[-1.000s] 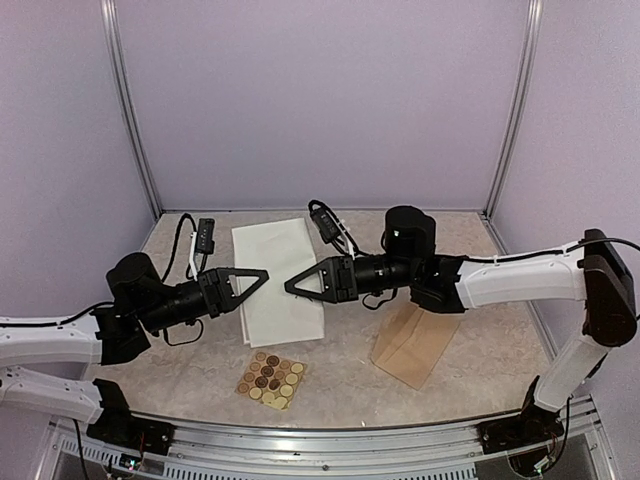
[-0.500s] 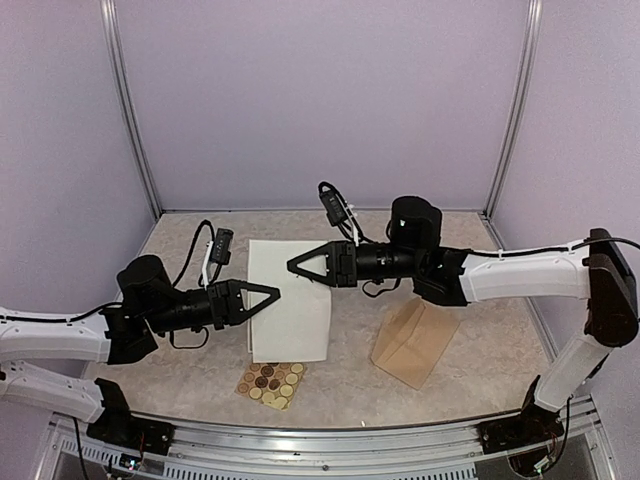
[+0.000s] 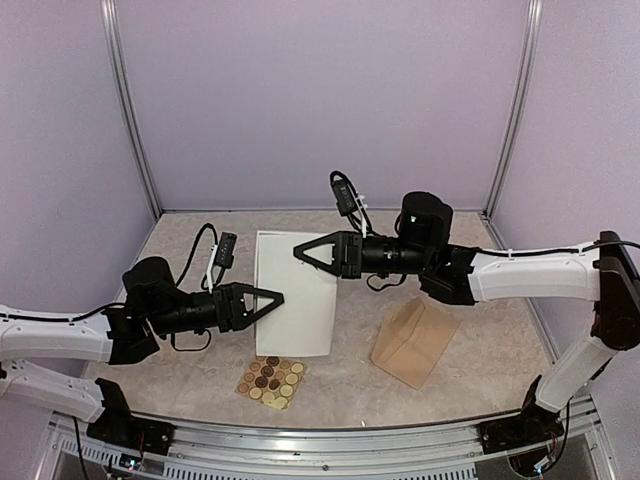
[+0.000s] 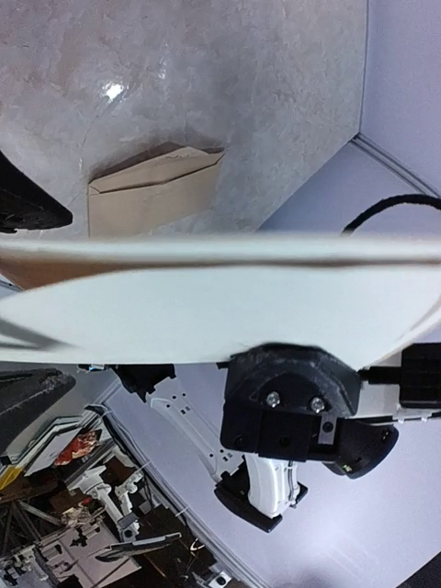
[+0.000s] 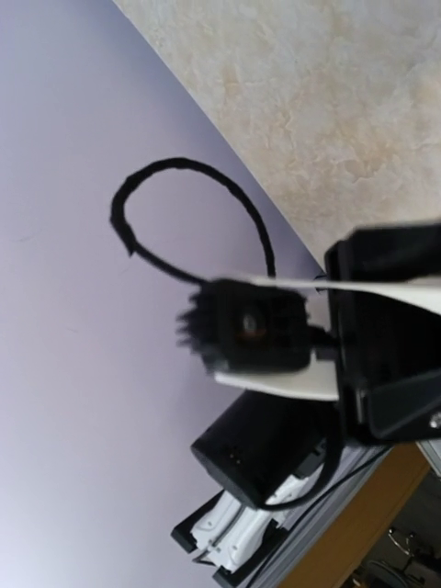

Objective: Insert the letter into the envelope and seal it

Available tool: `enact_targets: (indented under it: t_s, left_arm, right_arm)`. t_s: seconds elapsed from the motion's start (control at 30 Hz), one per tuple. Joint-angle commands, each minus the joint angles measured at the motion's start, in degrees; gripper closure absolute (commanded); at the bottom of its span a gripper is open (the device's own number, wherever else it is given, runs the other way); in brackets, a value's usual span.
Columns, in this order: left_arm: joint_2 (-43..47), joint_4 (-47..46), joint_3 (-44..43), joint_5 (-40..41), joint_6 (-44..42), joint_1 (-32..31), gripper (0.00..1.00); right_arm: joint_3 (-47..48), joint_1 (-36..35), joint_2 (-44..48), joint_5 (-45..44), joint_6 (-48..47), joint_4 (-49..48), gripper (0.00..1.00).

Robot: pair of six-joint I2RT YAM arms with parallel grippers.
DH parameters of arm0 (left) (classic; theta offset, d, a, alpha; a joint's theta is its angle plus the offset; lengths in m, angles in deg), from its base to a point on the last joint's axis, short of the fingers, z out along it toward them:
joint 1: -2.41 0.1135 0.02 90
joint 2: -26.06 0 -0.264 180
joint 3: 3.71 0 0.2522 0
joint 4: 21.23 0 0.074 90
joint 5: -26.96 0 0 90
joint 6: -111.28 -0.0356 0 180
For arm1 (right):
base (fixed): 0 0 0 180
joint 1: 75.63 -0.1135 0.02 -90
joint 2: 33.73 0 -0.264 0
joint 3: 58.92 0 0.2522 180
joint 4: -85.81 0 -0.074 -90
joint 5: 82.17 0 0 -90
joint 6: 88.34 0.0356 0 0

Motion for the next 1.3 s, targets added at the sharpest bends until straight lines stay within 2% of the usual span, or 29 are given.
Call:
enact_targets:
  t_s: [0.0, 0.13, 0.23, 0.53, 0.57, 0.7, 0.83, 1.17, 1.23, 1.27]
  left_arm:
    - [2.6, 5.7, -2.2, 8.2, -2.3, -0.4, 0.46]
    - [4.5, 9.1, -3.5, 12.2, -3.8, -0.4, 0.41]
    - [3.8, 10.1, -5.0, 11.6, -4.7, -0.4, 0.35]
    - [-2.5, 10.9, -10.1, 9.6, -6.2, -1.0, 0.30]
    - [-2.9, 10.9, -10.5, 9.3, -6.3, -1.2, 0.32]
    - [-4.7, 10.2, -10.9, 9.1, -6.1, -1.9, 0.50]
    - [-5.2, 9.6, -10.3, 9.7, -4.6, -2.2, 0.59]
    - [-7.3, 8.5, -10.1, 10.3, -3.0, -3.1, 0.60]
    - [-7.9, 8.4, -10.3, 10.6, -2.9, -3.3, 0.64]
    - [-8.1, 8.4, -10.3, 10.9, -2.8, -3.4, 0.68]
  right_arm:
    - [-0.8, 0.7, 2.0, -0.3, 0.1, -0.5, 1.00]
    - [-0.2, 0.7, 2.4, -0.6, -0.8, 2.3, 1.00]
    - [0.8, 0.8, 2.2, -0.8, -2.0, 4.5, 1.00]
    - [2.1, 0.7, 1.5, 0.5, -2.5, 5.9, 1.00]
    - [2.2, 0.7, 1.4, 0.2, -2.7, 6.1, 1.00]
    - [2.3, 0.7, 1.5, -3.4, -4.0, 8.3, 1.00]
    - [2.3, 0.4, 1.9, -9.0, -5.2, 9.6, 1.00]
    - [3.7, -0.5, 0.4, -13.7, -5.5, 10.6, 0.96]
    - [3.9, -0.6, 0.2, -13.7, -5.2, 10.2, 0.93]
    - [3.9, -0.6, 0.1, -13.5, -5.0, 9.9, 0.91]
